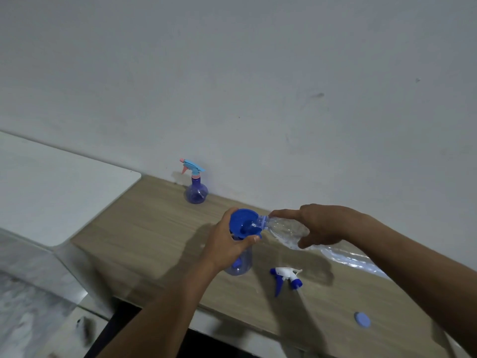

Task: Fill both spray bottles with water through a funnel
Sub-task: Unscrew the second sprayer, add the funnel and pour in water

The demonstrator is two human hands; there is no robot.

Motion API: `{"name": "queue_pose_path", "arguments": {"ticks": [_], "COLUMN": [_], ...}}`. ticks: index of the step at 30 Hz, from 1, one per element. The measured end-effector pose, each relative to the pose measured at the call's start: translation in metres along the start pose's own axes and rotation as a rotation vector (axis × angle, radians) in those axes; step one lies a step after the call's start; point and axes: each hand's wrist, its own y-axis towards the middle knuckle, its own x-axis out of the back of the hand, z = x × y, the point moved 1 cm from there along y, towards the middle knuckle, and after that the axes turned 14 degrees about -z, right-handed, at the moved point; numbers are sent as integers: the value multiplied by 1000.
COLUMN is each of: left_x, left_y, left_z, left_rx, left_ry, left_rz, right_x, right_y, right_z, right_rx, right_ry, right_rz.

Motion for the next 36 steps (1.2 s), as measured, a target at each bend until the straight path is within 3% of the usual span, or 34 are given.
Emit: {"name": "queue_pose_path", "arguments": {"ticks": [14,21,28,36], "left_x": [-1,-2,-3,-4], "left_y": [0,0,0,2], "left_z": [-1,0,3,7], "left_rx": [2,3,46,33], "left_ry": [17,-2,-4,27], "left_rz": [-8,-2,-14,-25], "right_x": [-5,-18,-34,-66], "right_y": [5,2,6,18], "right_z": [-5,-8,-34,-56], "right_rx": [21,46,-28,-308], "right_ry": [18,141,411,777], "right_rz": [-34,-156,-411,-782]}}
